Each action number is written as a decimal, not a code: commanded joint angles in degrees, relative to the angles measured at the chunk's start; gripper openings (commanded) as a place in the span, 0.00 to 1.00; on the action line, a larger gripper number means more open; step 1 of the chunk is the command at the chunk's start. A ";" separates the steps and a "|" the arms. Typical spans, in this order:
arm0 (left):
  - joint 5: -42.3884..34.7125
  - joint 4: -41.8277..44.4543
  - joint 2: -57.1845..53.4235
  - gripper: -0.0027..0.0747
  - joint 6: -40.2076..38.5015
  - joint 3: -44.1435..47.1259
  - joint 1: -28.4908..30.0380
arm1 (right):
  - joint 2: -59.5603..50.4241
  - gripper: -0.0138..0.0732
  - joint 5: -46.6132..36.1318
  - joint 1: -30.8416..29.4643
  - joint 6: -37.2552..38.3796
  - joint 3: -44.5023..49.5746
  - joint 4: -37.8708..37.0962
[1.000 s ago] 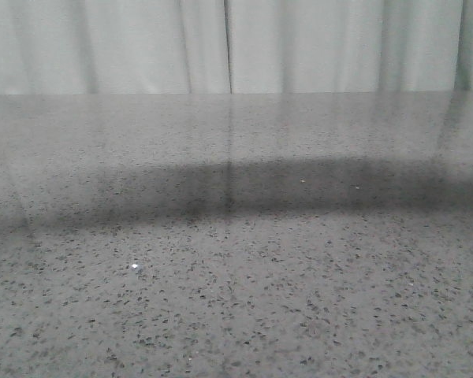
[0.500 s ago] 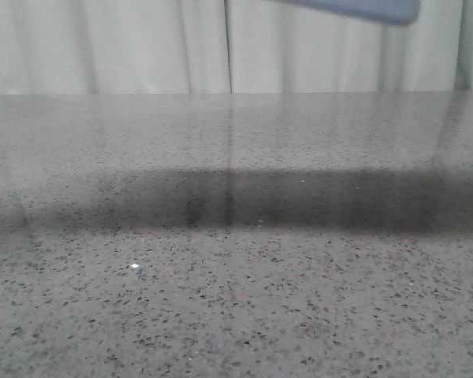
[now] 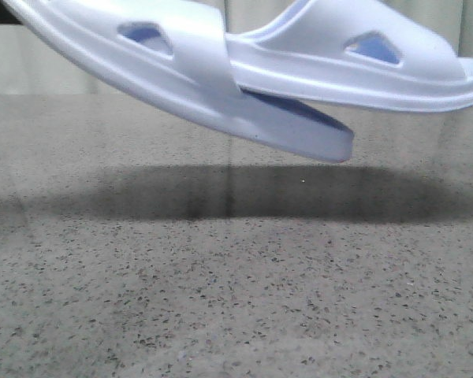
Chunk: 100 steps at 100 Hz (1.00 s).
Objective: Insert blue slippers together front up
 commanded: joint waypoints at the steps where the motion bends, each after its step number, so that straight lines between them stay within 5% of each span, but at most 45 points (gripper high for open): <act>1: 1.12 -2.50 1.40 0.06 -0.47 -1.53 -0.53 | -0.32 0.62 -3.27 -0.05 -0.82 -2.11 -0.24; 71: 1.77 -2.44 11.09 0.06 6.91 0.20 -0.53 | -0.32 0.62 -2.91 -0.05 -0.82 -2.11 -0.22; 85: 0.95 -2.44 11.09 0.17 9.68 0.20 -0.53 | -0.32 0.62 -2.91 -0.05 -0.82 -2.11 -0.22; 100: -0.40 -2.44 11.09 0.39 10.53 0.20 -0.53 | -0.32 0.62 -2.81 -0.05 -0.82 -2.11 -0.22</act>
